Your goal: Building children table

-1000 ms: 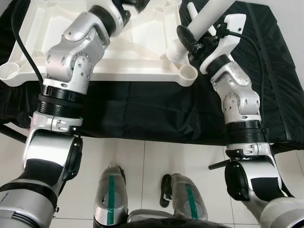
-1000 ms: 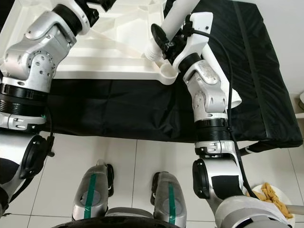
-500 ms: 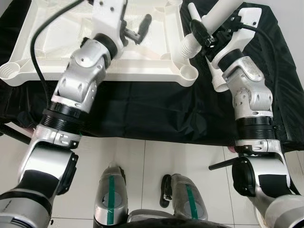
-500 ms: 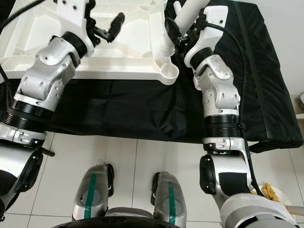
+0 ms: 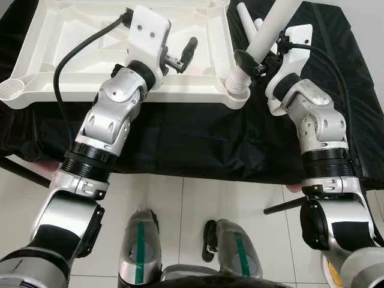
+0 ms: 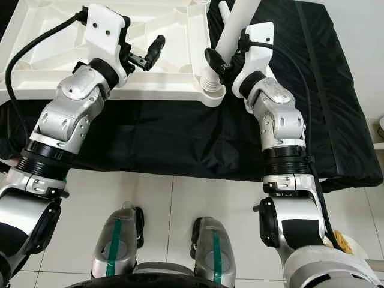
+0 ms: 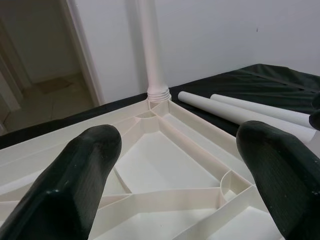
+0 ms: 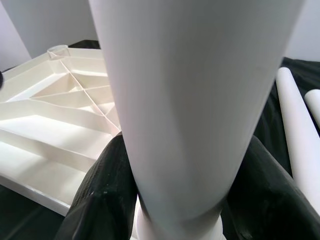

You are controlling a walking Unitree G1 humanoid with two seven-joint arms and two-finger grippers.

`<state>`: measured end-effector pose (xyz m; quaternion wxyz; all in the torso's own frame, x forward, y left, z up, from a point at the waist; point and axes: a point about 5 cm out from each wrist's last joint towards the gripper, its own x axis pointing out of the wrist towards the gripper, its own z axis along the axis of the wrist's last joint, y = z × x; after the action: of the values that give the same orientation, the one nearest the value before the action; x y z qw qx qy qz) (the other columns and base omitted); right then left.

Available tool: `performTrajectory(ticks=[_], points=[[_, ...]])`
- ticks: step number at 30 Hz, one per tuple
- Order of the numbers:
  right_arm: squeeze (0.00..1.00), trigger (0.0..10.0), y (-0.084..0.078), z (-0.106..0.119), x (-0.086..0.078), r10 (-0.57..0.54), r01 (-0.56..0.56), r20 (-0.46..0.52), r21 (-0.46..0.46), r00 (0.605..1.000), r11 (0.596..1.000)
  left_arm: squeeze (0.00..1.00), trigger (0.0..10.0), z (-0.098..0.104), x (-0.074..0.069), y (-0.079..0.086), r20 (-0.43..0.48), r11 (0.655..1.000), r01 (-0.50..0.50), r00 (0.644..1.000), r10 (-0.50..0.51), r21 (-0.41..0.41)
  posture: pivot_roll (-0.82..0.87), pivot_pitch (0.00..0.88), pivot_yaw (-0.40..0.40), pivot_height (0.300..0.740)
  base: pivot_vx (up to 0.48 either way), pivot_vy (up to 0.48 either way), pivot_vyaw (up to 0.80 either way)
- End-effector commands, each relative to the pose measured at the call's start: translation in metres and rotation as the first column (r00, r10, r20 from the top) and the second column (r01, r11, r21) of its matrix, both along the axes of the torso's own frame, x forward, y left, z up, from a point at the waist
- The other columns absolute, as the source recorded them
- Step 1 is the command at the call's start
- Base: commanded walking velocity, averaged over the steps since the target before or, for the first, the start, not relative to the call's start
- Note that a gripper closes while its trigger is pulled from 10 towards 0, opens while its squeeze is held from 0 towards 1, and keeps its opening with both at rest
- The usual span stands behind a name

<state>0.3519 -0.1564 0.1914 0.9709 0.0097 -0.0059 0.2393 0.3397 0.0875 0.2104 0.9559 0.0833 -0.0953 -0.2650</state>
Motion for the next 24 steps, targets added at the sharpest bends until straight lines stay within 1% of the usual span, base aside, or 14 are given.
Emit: performTrajectory(ticks=[1,16,21,24], points=[[0.0,10.0,-0.003,-0.002,0.001,-0.01,0.01,-0.011,0.0,1.0,1.0,0.0,10.0,0.0,-0.002,0.0,0.021,1.0,-0.012,1.0,0.011,0.006,0.04,0.0,-0.028,0.74,0.0,0.0,0.0],[0.0,10.0,-0.009,-0.008,0.008,-0.055,0.055,-0.081,-0.005,0.995,0.998,0.0,10.0,-0.001,-0.008,-0.005,0.039,1.0,0.01,0.999,-0.011,0.024,0.04,0.002,-0.038,0.74,0.0,0.0,0.0],[0.0,10.0,-0.009,-0.01,0.01,-0.059,0.058,-0.097,-0.009,0.994,0.998,0.0,10.0,-0.001,-0.009,-0.006,0.041,1.0,0.006,0.999,-0.007,0.027,0.04,0.012,-0.043,0.74,0.0,0.0,0.0],[0.0,10.0,-0.006,-0.012,0.012,-0.054,0.053,-0.102,-0.013,0.993,0.999,0.0,10.0,0.0,-0.009,-0.004,0.041,1.0,-0.002,0.999,0.001,0.023,0.04,0.018,-0.046,0.74,0.0,0.0,0.0]])
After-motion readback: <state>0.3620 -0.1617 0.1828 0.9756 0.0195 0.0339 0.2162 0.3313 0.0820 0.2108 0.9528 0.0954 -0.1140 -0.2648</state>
